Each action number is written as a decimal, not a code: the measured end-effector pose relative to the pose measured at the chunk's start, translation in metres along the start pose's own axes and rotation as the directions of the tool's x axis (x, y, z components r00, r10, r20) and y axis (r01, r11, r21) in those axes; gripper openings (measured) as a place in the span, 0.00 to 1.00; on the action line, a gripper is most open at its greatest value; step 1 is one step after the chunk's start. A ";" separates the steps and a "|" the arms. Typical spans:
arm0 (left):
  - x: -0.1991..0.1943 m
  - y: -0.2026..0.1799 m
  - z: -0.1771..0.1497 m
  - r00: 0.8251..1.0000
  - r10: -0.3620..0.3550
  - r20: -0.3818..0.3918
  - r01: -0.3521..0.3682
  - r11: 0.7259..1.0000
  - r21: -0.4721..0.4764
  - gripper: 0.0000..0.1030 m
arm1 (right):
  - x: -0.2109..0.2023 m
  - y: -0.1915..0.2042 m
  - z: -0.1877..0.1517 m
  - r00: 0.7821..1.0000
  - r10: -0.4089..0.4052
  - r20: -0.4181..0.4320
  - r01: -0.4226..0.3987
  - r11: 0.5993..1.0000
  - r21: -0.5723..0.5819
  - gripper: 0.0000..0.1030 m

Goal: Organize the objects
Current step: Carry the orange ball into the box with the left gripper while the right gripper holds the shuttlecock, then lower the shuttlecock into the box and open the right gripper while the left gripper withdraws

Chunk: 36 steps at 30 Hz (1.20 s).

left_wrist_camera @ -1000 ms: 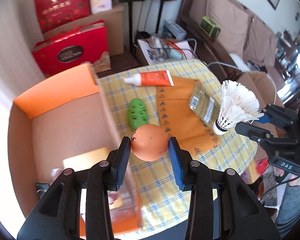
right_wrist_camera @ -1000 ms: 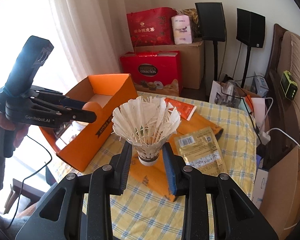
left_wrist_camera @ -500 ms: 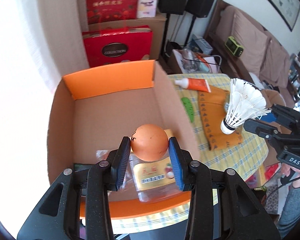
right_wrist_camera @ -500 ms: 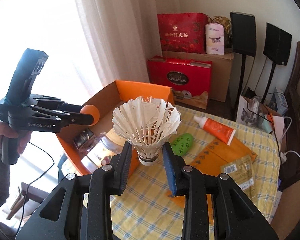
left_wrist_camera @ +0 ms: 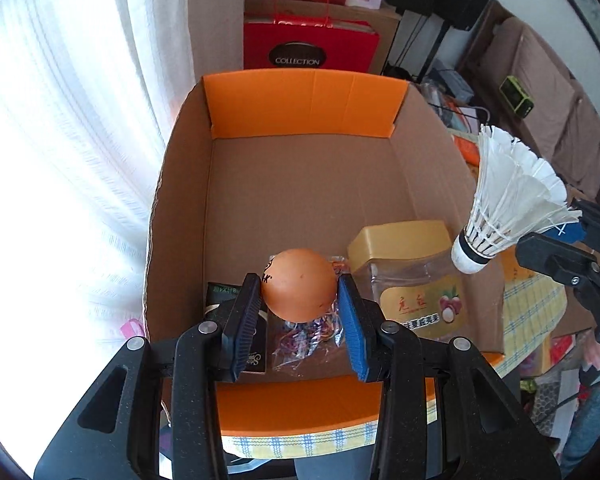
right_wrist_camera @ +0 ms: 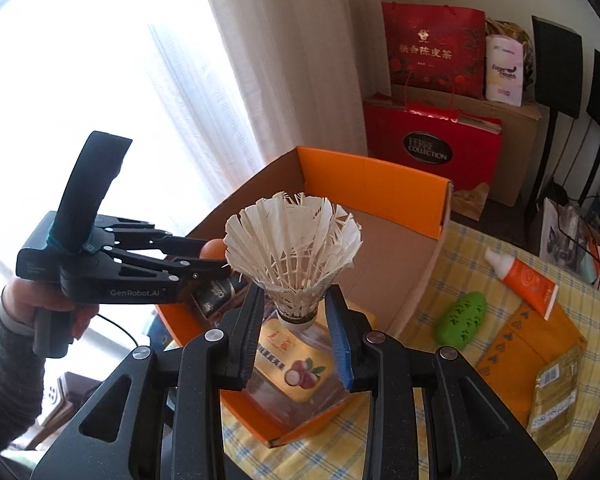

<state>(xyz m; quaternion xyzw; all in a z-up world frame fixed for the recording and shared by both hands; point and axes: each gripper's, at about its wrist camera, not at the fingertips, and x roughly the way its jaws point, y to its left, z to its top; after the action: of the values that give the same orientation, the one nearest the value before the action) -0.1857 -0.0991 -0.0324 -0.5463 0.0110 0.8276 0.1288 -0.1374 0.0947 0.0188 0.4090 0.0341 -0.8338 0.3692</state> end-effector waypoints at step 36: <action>-0.017 0.013 -0.007 0.999 -0.012 0.035 0.015 0.997 -0.078 0.83 | 0.032 0.018 -0.010 0.991 -0.051 -0.122 0.053 0.999 0.009 0.56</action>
<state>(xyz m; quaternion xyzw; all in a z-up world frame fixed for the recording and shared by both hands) -0.1760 -0.1158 -0.0215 -0.5368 -0.0273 0.8356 0.1131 -0.1315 0.0660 -0.0065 0.4603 0.0621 -0.8169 0.3421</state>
